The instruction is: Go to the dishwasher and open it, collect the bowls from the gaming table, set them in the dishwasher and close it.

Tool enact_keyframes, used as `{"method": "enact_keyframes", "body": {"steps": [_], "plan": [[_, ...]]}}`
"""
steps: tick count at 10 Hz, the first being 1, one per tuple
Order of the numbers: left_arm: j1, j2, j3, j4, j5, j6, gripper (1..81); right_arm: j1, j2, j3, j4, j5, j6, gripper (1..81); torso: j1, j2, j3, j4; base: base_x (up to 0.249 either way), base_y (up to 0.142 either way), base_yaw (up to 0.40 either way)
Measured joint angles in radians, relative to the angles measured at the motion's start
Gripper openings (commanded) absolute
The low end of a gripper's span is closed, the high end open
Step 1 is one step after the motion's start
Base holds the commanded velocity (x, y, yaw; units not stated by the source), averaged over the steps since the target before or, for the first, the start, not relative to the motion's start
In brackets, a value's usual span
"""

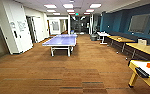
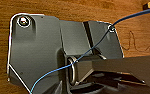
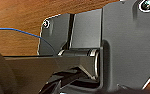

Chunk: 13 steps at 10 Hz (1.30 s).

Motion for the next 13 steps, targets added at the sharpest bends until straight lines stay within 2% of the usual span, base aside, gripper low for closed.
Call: {"method": "enact_keyframes", "body": {"steps": [3,13], "plan": [[-0.001,0.000,0.000,0.000,-0.001,0.000,81.1,0.005,0.000,0.000,0.000,0.000,0.000,81.1,0.001,0.000,0.000,0.000,0.133,0.000,0.000],[0.003,0.000,0.000,0.000,0.003,0.000,81.1,0.001,0.000,0.000,0.000,0.000,0.000,81.1,0.000,0.000,0.000,0.000,0.000,0.000,0.000]]}}
